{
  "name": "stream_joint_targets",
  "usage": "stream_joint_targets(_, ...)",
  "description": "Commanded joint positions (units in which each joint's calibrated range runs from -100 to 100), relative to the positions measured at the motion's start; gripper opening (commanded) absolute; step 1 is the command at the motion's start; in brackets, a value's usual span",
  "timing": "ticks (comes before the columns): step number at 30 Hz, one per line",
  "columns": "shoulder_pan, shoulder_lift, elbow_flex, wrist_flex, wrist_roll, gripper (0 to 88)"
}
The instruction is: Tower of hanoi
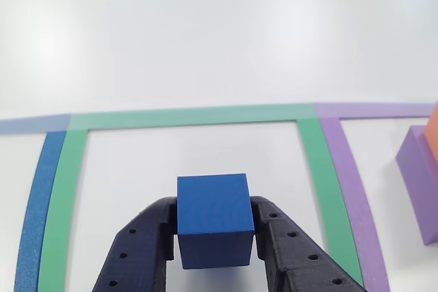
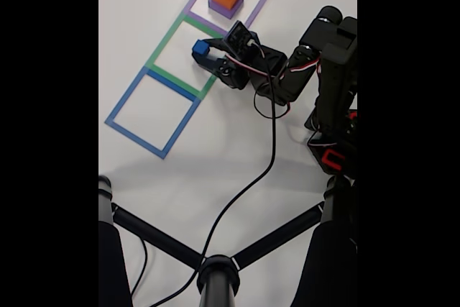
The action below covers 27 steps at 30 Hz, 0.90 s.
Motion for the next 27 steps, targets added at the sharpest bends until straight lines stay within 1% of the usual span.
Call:
stream_joint_targets(1, -1.31, 1.67, -3.07, -2.41, 0.59, 5.6)
stream_joint_targets(9, -1.99, 6.24, -5.25, -4.67, 0.59, 9.5)
stream_joint_targets(14, -2.53, 8.08, -4.79, -6.54, 0.59, 16.9)
stream_joint_targets(18, -2.68, 8.72, -4.88, -7.51, 0.59, 20.1)
stream_joint_targets(23, -2.22, 7.12, -4.52, -7.59, 0.59, 24.7)
stream_joint_targets(27, -1.23, 2.07, -1.97, -5.97, 0.59, 25.1)
